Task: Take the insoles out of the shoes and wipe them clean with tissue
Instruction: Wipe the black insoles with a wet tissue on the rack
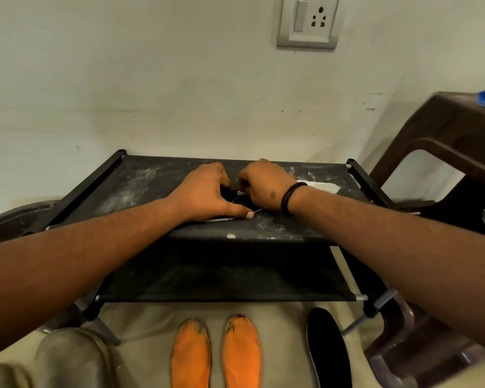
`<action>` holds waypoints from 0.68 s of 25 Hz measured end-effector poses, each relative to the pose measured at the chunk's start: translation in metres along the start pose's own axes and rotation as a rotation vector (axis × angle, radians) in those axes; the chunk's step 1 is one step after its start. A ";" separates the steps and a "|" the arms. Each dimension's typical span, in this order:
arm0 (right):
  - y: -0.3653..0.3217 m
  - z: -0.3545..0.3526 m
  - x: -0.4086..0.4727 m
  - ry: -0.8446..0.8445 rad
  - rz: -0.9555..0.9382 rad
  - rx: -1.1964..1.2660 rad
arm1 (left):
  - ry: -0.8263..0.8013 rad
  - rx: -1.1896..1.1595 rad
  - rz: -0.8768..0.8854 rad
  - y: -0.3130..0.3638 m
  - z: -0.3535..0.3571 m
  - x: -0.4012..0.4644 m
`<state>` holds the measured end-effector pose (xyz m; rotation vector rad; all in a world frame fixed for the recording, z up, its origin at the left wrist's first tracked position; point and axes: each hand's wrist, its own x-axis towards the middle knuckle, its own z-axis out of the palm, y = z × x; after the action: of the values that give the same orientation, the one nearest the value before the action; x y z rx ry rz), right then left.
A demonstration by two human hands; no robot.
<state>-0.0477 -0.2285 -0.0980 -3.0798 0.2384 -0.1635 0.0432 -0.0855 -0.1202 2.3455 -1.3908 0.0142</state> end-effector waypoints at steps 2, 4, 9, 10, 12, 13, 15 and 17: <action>0.000 -0.001 -0.005 -0.005 -0.048 -0.058 | -0.025 -0.030 0.004 0.002 -0.002 -0.001; 0.005 -0.004 -0.014 -0.052 -0.086 -0.092 | -0.086 -0.074 0.005 0.003 -0.009 0.000; 0.020 -0.011 -0.035 -0.138 -0.102 0.040 | -0.325 0.027 0.013 0.000 -0.031 0.003; 0.019 -0.010 -0.036 -0.137 -0.104 0.093 | -0.336 0.044 0.012 0.000 -0.031 0.003; 0.016 -0.007 -0.035 -0.110 -0.104 0.132 | -0.338 0.053 0.005 0.001 -0.030 0.003; 0.016 -0.006 -0.032 -0.092 -0.097 0.092 | -0.331 0.051 -0.002 0.001 -0.029 0.003; 0.018 -0.008 -0.029 -0.073 -0.074 -0.056 | -0.321 0.047 -0.011 0.000 -0.027 0.004; 0.019 -0.011 -0.031 -0.103 -0.068 -0.067 | -0.315 0.043 -0.009 -0.002 -0.024 0.004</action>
<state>-0.0827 -0.2432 -0.0917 -3.1528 0.1378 0.0001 0.0518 -0.0793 -0.0978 2.4684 -1.5351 -0.3453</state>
